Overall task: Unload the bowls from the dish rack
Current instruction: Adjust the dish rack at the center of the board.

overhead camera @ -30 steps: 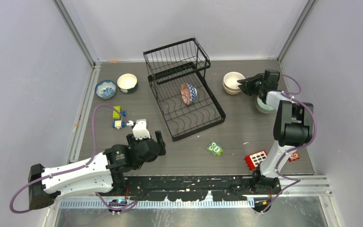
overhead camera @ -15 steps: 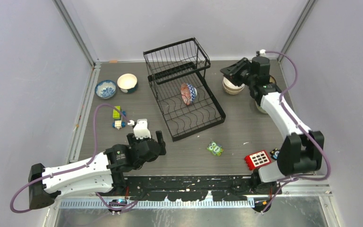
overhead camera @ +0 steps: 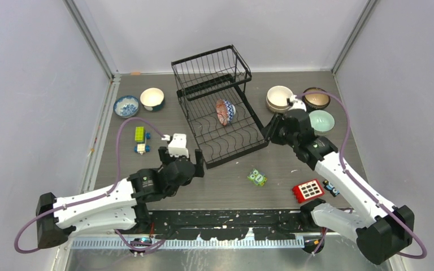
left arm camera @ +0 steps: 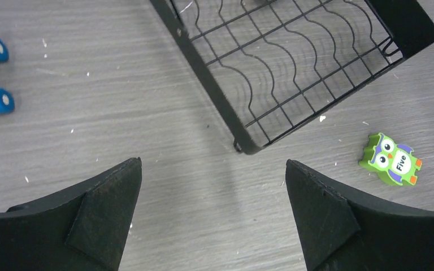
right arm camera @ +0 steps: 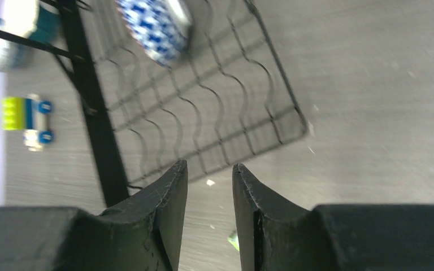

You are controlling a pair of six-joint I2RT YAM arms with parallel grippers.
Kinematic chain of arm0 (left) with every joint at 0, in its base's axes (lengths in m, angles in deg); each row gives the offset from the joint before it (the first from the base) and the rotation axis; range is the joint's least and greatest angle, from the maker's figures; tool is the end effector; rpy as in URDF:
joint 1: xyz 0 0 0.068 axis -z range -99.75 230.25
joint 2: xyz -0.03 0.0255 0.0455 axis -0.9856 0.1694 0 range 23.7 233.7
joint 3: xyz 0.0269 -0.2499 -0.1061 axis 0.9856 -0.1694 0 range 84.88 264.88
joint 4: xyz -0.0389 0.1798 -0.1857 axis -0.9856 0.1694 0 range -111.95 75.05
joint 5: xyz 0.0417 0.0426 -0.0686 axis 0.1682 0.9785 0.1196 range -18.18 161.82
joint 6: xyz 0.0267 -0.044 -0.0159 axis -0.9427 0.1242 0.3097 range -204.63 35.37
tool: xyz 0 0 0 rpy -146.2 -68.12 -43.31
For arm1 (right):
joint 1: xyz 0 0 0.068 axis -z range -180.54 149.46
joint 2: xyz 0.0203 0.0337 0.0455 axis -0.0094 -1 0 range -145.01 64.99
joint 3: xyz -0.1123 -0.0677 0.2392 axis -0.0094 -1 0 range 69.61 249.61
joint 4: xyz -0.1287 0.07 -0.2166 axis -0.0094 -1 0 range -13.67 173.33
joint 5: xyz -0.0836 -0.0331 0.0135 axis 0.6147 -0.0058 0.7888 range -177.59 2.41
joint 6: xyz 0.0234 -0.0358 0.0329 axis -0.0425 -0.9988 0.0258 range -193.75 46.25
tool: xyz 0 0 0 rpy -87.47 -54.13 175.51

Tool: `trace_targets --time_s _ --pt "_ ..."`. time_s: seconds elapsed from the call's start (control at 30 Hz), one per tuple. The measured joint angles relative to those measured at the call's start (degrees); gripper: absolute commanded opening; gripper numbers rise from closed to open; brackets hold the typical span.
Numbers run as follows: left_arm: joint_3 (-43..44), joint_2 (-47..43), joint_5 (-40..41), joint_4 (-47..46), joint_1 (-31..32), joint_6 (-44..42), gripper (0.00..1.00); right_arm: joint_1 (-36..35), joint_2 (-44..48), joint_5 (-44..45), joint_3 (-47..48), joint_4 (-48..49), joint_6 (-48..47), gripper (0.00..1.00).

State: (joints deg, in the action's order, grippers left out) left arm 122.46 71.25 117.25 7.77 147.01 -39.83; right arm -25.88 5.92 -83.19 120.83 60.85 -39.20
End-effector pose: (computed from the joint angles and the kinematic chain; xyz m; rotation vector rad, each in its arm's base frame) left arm 0.0902 -0.1459 0.2618 -0.0050 2.0495 -0.3076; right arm 0.2088 0.0959 0.3106 0.2194 2.1351 0.5428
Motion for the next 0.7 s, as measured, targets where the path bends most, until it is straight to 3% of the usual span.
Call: trace_targets --time_s 0.17,0.33,0.7 --pt "4.2 8.1 -1.1 -4.6 -1.6 -5.0 1.0 0.0 1.3 1.6 -5.3 -3.3 -0.4 0.42" --pt "10.0 16.7 -8.9 -7.0 -6.8 -5.3 1.0 0.0 3.0 1.7 -7.1 -2.8 -0.4 0.43" --pt "7.1 17.5 -27.1 -23.8 -22.9 -3.7 1.0 0.0 9.3 1.6 -12.1 -0.2 0.6 0.43"
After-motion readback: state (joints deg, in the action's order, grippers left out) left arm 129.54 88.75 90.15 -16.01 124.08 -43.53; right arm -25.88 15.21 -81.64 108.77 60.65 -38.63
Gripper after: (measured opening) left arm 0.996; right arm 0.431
